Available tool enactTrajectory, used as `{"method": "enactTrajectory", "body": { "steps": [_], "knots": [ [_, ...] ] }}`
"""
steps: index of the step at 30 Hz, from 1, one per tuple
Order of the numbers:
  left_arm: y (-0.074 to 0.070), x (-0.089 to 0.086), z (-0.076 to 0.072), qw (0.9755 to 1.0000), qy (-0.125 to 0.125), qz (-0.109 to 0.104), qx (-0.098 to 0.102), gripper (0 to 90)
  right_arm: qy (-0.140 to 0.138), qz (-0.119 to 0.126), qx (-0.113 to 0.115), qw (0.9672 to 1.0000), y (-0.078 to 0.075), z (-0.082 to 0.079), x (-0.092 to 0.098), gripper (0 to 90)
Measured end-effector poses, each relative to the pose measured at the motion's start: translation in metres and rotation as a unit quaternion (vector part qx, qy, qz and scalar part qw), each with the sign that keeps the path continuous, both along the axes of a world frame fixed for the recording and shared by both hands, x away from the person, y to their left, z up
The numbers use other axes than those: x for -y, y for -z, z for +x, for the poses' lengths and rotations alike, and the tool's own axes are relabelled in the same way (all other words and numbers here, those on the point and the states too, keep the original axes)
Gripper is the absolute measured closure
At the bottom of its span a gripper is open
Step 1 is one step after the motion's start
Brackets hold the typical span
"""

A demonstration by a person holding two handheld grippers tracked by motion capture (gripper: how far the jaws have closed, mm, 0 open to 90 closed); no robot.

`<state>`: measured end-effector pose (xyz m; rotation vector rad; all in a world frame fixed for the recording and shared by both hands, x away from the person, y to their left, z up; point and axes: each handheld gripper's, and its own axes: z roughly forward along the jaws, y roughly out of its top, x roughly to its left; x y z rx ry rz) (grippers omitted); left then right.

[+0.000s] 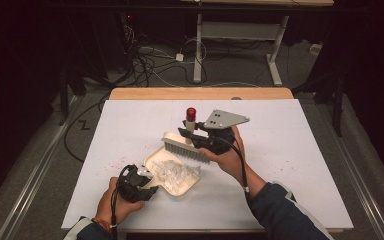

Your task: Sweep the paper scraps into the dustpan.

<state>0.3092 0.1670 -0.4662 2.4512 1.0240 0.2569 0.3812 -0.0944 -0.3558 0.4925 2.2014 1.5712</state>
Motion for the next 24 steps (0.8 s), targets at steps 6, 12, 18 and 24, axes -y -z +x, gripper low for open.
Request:
{"method": "enactTrajectory", "body": {
  "steps": [6, 12, 18, 24],
  "knots": [
    [-0.001, 0.002, -0.004, 0.9999, 0.009, 0.008, -0.003, 63.3, 0.044, -0.004, -0.026, 0.9987, 0.004, -0.007, 0.044, 69.9],
    [-0.002, 0.007, -0.006, 0.9998, 0.001, 0.019, -0.001, 63.3, 0.083, -0.073, 0.008, 0.9939, 0.014, -0.029, 0.056, 69.9],
    [-0.003, 0.011, -0.008, 0.9998, -0.005, 0.021, -0.003, 63.3, 0.069, -0.089, -0.008, 0.9937, 0.024, -0.044, 0.047, 69.9],
    [-0.005, 0.014, -0.009, 0.9998, -0.01, 0.02, -0.002, 63.3, 0.032, -0.08, -0.011, 0.9962, 0.028, -0.062, 0.026, 69.8]
  ]
}}
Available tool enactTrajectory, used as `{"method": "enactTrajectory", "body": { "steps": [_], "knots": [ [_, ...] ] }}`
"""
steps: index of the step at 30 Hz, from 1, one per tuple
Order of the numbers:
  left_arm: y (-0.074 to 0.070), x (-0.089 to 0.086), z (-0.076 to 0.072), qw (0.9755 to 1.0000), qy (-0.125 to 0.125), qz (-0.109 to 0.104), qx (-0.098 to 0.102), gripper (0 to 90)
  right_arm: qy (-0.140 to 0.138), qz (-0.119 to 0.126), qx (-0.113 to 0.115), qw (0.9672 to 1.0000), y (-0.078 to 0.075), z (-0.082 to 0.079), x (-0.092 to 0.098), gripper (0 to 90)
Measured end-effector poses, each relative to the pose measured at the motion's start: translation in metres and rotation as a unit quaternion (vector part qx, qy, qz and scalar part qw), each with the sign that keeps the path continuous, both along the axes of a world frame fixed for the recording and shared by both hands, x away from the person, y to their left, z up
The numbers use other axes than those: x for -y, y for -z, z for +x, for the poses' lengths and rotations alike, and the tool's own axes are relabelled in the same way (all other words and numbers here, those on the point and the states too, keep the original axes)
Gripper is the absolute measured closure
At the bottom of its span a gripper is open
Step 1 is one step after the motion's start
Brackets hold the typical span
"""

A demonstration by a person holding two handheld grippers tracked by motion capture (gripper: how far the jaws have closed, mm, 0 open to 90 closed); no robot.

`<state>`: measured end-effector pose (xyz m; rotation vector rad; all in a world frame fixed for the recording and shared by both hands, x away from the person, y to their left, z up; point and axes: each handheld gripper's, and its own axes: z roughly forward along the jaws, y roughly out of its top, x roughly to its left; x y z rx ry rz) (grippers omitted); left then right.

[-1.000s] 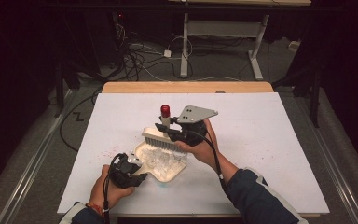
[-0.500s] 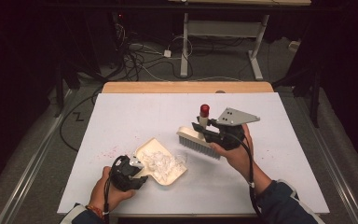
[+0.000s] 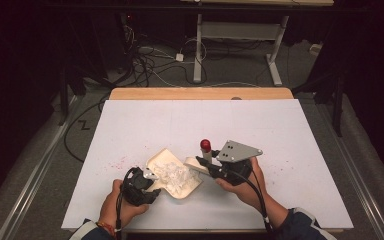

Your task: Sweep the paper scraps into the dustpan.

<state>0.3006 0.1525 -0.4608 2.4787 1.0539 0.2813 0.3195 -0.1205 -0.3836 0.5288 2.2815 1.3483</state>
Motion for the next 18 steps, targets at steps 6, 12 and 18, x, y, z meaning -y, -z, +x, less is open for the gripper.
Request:
{"method": "enactTrajectory", "body": {
  "steps": [6, 12, 18],
  "knots": [
    [0.0, 0.001, 0.001, 1.0, -0.002, -0.001, 0.001, 63.2, -0.03, 0.018, -0.004, 0.9994, -0.005, -0.007, -0.012, 69.9],
    [0.001, 0.0, 0.002, 1.0, -0.001, -0.005, -0.001, 63.2, -0.028, 0.034, -0.006, 0.999, -0.011, -0.005, -0.003, 69.9],
    [0.002, 0.0, 0.003, 1.0, 0.0, -0.006, -0.004, 63.3, -0.01, 0.07, 0.0, 0.9975, -0.026, 0.0, 0.017, 69.9]
  ]
}}
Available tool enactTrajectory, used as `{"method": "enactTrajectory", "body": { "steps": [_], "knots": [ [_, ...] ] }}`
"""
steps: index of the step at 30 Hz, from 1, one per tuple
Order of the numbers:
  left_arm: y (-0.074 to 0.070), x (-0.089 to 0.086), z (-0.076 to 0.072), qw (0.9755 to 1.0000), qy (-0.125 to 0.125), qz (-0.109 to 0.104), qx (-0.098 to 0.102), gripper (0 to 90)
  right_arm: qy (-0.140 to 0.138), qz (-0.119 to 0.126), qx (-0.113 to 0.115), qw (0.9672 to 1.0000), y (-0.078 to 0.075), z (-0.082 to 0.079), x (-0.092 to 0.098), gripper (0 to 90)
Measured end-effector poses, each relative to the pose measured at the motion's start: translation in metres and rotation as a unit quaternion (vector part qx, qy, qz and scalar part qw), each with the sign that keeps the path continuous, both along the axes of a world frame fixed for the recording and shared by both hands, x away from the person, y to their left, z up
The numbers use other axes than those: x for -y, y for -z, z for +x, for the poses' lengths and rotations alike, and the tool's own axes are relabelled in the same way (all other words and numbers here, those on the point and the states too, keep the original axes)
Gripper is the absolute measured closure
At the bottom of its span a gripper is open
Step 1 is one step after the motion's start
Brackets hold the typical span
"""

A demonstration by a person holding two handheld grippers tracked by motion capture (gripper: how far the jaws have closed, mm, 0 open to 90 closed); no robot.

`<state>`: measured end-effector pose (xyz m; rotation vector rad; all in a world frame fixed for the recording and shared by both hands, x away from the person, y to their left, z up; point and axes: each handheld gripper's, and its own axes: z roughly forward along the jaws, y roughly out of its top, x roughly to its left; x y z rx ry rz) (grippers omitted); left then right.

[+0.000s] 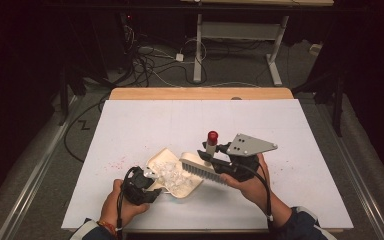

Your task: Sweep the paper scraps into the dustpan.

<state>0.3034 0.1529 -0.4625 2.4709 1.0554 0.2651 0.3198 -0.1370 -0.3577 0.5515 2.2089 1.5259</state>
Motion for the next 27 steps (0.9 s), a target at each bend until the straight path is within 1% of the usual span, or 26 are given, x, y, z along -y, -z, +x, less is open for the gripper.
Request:
{"method": "enactTrajectory", "body": {
  "steps": [3, 8, 11, 12, 13, 14, 15, 16, 17, 19, 21, 22, 23, 25, 26, 27],
  "knots": [
    [0.0, -0.001, 0.0, 1.0, -0.001, -0.002, -0.001, 63.3, 0.013, 0.008, 0.011, 0.9998, -0.005, 0.003, 0.007, 69.9],
    [0.001, -0.002, 0.001, 1.0, -0.001, -0.003, -0.002, 63.3, 0.025, 0.011, 0.012, 0.9995, -0.005, 0.01, 0.009, 69.8],
    [0.001, -0.002, 0.002, 1.0, -0.002, -0.004, -0.002, 63.3, 0.03, 0.006, 0.003, 0.9995, 0.001, 0.017, 0.005, 69.9],
    [0.001, -0.002, 0.002, 1.0, -0.003, -0.004, -0.002, 63.3, 0.025, 0.006, -0.004, 0.9997, 0.005, 0.022, 0.001, 69.9],
    [0.001, -0.002, 0.003, 1.0, -0.003, -0.004, -0.003, 63.3, 0.02, 0.012, -0.009, 0.9997, 0.006, 0.024, -0.001, 69.9],
    [0.002, -0.002, 0.003, 1.0, -0.005, -0.006, -0.004, 63.3, 0.02, 0.012, -0.009, 0.9997, 0.006, 0.024, -0.001, 69.9],
    [0.002, -0.002, 0.004, 1.0, -0.004, -0.006, -0.004, 63.3, 0.008, 0.021, -0.027, 0.9994, 0.007, 0.03, -0.006, 69.9],
    [0.001, -0.003, 0.004, 1.0, -0.004, -0.006, -0.004, 63.3, 0.008, 0.021, -0.027, 0.9994, 0.007, 0.03, -0.006, 69.9],
    [0.001, -0.004, 0.005, 1.0, -0.006, -0.007, -0.003, 63.3, -0.003, 0.028, -0.03, 0.9992, 0.007, 0.034, -0.012, 69.8],
    [0.002, -0.006, 0.007, 0.9999, -0.009, -0.01, -0.004, 63.3, -0.007, 0.03, -0.034, 0.9989, 0.007, 0.036, -0.015, 69.9],
    [0.002, -0.007, 0.008, 0.9999, -0.012, -0.01, -0.003, 63.3, -0.016, 0.033, -0.053, 0.9979, 0.01, 0.04, -0.022, 69.9],
    [0.002, -0.008, 0.008, 0.9999, -0.011, -0.011, -0.003, 63.3, -0.016, 0.022, -0.066, 0.9975, 0.017, 0.043, -0.025, 69.9],
    [0.002, -0.008, 0.008, 0.9999, -0.011, -0.012, -0.003, 63.3, -0.016, 0.022, -0.066, 0.9975, 0.017, 0.043, -0.025, 69.9],
    [0.003, -0.008, 0.008, 0.9999, -0.011, -0.01, -0.002, 63.3, -0.005, -0.003, -0.067, 0.9977, 0.025, 0.046, -0.025, 69.8],
    [0.002, -0.008, 0.008, 0.9999, -0.009, -0.008, -0.002, 63.4, 0.003, -0.01, -0.063, 0.998, 0.024, 0.046, -0.019, 69.8],
    [0.002, -0.008, 0.008, 0.9999, -0.009, -0.008, -0.002, 63.4, 0.003, -0.01, -0.063, 0.998, 0.024, 0.046, -0.019, 69.8]
  ]
}}
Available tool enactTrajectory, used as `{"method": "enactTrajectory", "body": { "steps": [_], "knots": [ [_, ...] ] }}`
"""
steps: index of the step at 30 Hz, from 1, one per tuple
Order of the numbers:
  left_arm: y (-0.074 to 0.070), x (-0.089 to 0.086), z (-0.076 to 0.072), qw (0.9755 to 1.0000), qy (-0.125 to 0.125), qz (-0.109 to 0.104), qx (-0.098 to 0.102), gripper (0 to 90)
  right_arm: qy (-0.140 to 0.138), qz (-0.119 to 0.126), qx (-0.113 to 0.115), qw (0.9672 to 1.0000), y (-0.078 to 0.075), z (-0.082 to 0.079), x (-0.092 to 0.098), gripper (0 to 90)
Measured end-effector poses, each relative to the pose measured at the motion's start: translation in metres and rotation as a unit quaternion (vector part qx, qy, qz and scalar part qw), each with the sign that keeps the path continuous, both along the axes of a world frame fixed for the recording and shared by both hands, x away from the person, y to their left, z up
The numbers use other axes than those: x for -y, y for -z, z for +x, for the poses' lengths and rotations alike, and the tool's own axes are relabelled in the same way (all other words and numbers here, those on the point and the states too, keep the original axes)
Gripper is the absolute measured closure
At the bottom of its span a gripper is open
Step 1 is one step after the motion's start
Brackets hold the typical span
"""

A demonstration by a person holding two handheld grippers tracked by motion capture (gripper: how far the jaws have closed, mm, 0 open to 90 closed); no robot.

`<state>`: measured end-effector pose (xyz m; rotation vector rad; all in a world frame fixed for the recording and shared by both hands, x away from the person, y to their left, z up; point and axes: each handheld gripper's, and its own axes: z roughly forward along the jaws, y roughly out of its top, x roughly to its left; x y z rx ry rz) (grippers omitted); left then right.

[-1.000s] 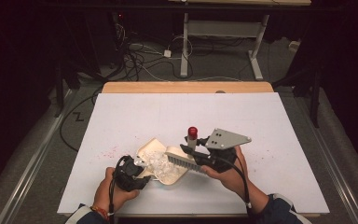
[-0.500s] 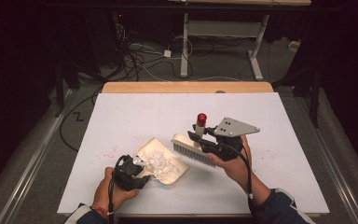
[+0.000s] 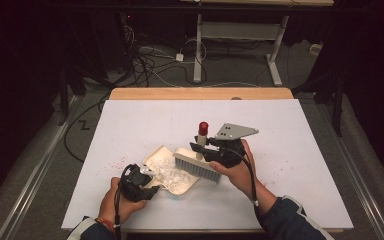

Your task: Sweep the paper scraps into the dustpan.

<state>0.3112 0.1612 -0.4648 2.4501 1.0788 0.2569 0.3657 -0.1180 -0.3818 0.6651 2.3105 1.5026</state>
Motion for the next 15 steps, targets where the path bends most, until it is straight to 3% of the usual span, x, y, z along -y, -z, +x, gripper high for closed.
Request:
{"method": "enactTrajectory", "body": {
  "steps": [6, 9, 11, 15],
  "knots": [
    [0.0, 0.0, 0.0, 1.0, 0.001, 0.001, 0.0, 63.3, 0.009, -0.013, 0.017, 0.9997, -0.012, -0.007, 0.015, 69.9],
    [0.0, 0.0, -0.001, 1.0, 0.0, 0.003, 0.002, 63.4, 0.006, -0.04, 0.021, 0.999, -0.011, -0.008, 0.017, 69.8],
    [0.0, 0.0, -0.001, 1.0, -0.001, 0.002, 0.002, 63.3, 0.001, -0.051, 0.012, 0.9986, -0.009, -0.008, 0.017, 69.8],
    [0.0, 0.0, -0.001, 1.0, -0.002, 0.0, 0.002, 63.3, -0.01, -0.034, 0.014, 0.9993, -0.017, -0.012, 0.018, 69.8]
  ]
}}
